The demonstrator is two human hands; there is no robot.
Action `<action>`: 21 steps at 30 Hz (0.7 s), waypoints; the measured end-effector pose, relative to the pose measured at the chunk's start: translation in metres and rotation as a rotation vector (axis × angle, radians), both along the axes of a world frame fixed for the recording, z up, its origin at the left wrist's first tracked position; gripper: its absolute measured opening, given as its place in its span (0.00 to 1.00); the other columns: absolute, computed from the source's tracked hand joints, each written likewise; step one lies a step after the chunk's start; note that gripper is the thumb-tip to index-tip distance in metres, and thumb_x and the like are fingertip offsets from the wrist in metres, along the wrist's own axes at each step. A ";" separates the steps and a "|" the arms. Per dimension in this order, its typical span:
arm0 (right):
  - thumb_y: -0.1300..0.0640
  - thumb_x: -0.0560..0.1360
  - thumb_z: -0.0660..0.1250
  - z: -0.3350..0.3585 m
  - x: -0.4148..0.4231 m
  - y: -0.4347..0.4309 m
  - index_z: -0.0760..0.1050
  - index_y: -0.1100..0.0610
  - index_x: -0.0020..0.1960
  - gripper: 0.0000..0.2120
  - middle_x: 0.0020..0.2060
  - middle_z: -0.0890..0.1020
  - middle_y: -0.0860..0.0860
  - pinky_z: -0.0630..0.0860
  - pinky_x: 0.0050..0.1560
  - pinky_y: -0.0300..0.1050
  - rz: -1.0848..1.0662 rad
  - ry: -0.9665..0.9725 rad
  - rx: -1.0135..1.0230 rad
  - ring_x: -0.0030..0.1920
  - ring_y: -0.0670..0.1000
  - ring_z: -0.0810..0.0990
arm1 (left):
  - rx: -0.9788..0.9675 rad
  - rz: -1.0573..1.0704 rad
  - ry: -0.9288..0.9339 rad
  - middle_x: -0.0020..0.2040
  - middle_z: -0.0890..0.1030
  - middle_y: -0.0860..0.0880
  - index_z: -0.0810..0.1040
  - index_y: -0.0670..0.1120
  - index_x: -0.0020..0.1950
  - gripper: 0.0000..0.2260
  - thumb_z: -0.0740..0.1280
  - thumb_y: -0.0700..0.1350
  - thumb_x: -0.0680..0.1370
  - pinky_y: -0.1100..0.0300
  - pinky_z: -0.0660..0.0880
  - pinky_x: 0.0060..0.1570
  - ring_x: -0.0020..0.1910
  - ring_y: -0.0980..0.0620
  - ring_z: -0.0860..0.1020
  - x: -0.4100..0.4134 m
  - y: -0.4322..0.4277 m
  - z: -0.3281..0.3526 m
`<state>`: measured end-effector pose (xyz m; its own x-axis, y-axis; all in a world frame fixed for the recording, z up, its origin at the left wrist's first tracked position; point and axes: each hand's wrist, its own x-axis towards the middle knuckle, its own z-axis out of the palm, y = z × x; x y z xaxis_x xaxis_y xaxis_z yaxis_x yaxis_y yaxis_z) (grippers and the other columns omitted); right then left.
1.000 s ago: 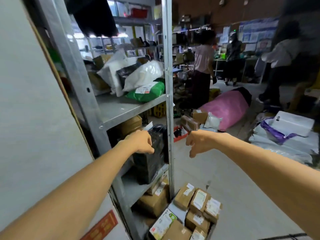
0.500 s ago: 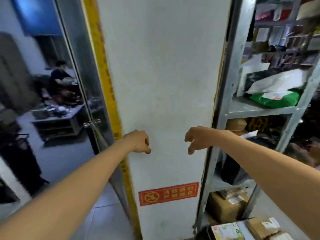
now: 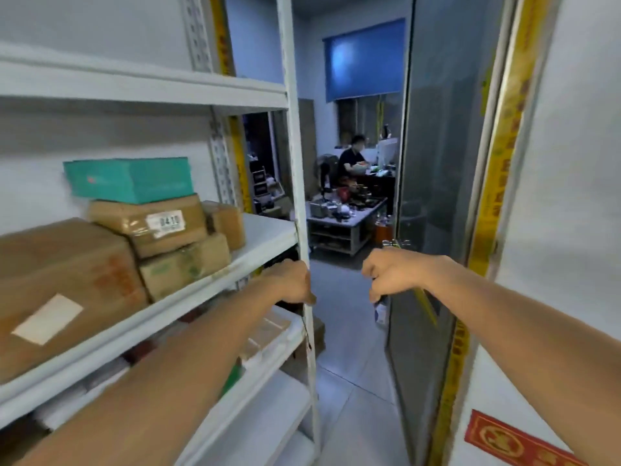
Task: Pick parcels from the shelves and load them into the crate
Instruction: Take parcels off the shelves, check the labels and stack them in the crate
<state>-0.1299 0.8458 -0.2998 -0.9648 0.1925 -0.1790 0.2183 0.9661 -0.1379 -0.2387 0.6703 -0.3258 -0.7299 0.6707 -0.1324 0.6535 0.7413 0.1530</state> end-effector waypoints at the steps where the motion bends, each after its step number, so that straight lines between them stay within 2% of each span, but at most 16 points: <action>1: 0.50 0.69 0.73 0.003 -0.011 -0.016 0.73 0.66 0.64 0.29 0.61 0.77 0.63 0.75 0.61 0.59 0.045 0.017 -0.008 0.60 0.63 0.77 | 0.000 0.040 0.016 0.55 0.81 0.43 0.81 0.44 0.56 0.15 0.72 0.50 0.73 0.50 0.78 0.53 0.52 0.43 0.79 -0.002 -0.019 0.003; 6: 0.51 0.69 0.74 0.028 -0.052 -0.083 0.73 0.65 0.65 0.29 0.62 0.76 0.64 0.74 0.62 0.61 0.263 0.084 -0.010 0.61 0.65 0.75 | 0.021 0.260 0.078 0.57 0.80 0.47 0.81 0.45 0.58 0.16 0.72 0.52 0.74 0.53 0.77 0.57 0.55 0.47 0.78 0.001 -0.104 0.024; 10: 0.49 0.71 0.74 0.049 -0.071 -0.122 0.71 0.56 0.68 0.29 0.63 0.75 0.52 0.75 0.58 0.49 0.423 0.119 -0.008 0.60 0.54 0.76 | 0.044 0.383 0.111 0.60 0.79 0.47 0.80 0.44 0.61 0.18 0.70 0.52 0.75 0.53 0.75 0.59 0.58 0.47 0.77 0.012 -0.153 0.047; 17: 0.49 0.70 0.74 0.054 -0.085 -0.159 0.70 0.54 0.70 0.31 0.65 0.74 0.51 0.74 0.61 0.50 0.584 0.152 0.029 0.61 0.53 0.75 | 0.107 0.559 0.139 0.58 0.82 0.49 0.81 0.45 0.60 0.16 0.71 0.50 0.75 0.55 0.76 0.59 0.56 0.50 0.79 0.029 -0.186 0.056; 21: 0.50 0.69 0.75 0.050 -0.092 -0.178 0.70 0.54 0.69 0.31 0.64 0.74 0.52 0.75 0.57 0.48 0.681 0.169 0.004 0.59 0.53 0.75 | 0.107 0.651 0.167 0.57 0.81 0.50 0.81 0.47 0.59 0.16 0.72 0.50 0.74 0.55 0.77 0.57 0.54 0.50 0.79 0.033 -0.202 0.051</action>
<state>-0.2222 0.6680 -0.2500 -0.8853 -0.4647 -0.0167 -0.4601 0.8807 -0.1126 -0.2052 0.4686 -0.2746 -0.9941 0.0911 0.0593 0.1006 0.9779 0.1831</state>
